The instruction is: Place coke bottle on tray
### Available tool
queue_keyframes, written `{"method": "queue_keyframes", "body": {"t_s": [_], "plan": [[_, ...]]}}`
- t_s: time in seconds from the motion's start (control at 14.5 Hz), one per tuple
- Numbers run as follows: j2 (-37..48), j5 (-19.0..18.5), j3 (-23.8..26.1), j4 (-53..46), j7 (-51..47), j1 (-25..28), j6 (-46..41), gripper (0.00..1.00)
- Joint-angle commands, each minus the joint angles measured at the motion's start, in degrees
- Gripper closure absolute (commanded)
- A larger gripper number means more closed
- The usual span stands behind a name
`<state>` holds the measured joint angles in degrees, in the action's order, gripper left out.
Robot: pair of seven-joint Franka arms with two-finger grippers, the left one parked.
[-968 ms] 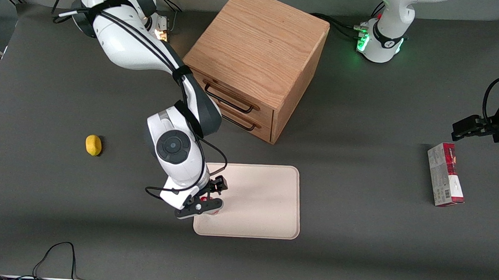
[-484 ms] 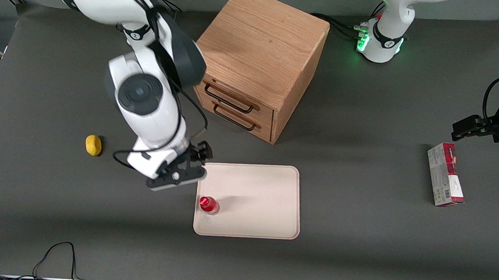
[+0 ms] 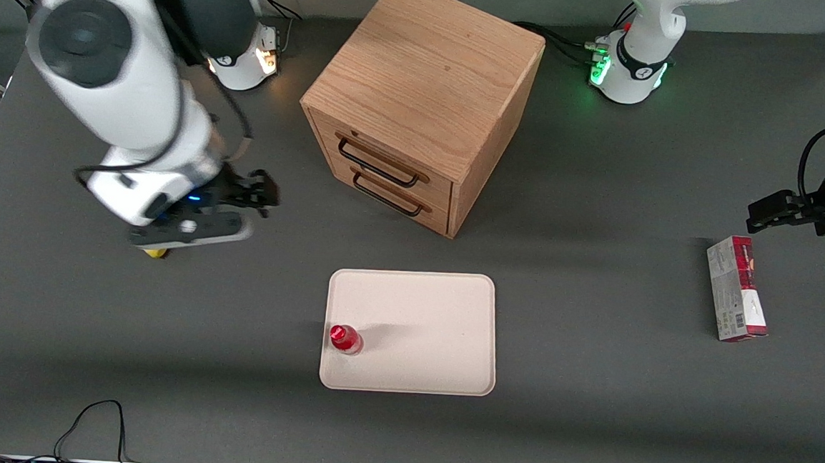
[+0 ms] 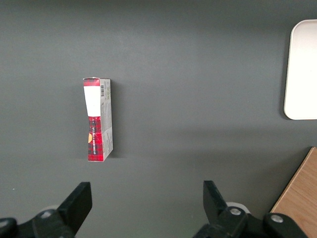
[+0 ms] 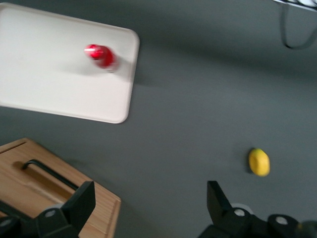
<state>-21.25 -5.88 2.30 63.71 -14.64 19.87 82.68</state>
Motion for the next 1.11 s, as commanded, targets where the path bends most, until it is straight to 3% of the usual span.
{"method": "queue_keyframes", "body": {"t_s": [0.0, 0.21, 0.62, 1.04], "plan": [[12.08, 2.71, 0.07, 15.97, -0.04, -6.66, 5.28, 0.00], [18.60, 3.86, -0.02, 23.11, 2.68, -11.77, 6.35, 0.00], [19.05, 4.04, -2.39, 23.22, 10.86, -18.19, 5.91, 0.00], [18.87, 3.95, -5.64, 22.78, 12.62, -18.37, 5.21, 0.00]]}}
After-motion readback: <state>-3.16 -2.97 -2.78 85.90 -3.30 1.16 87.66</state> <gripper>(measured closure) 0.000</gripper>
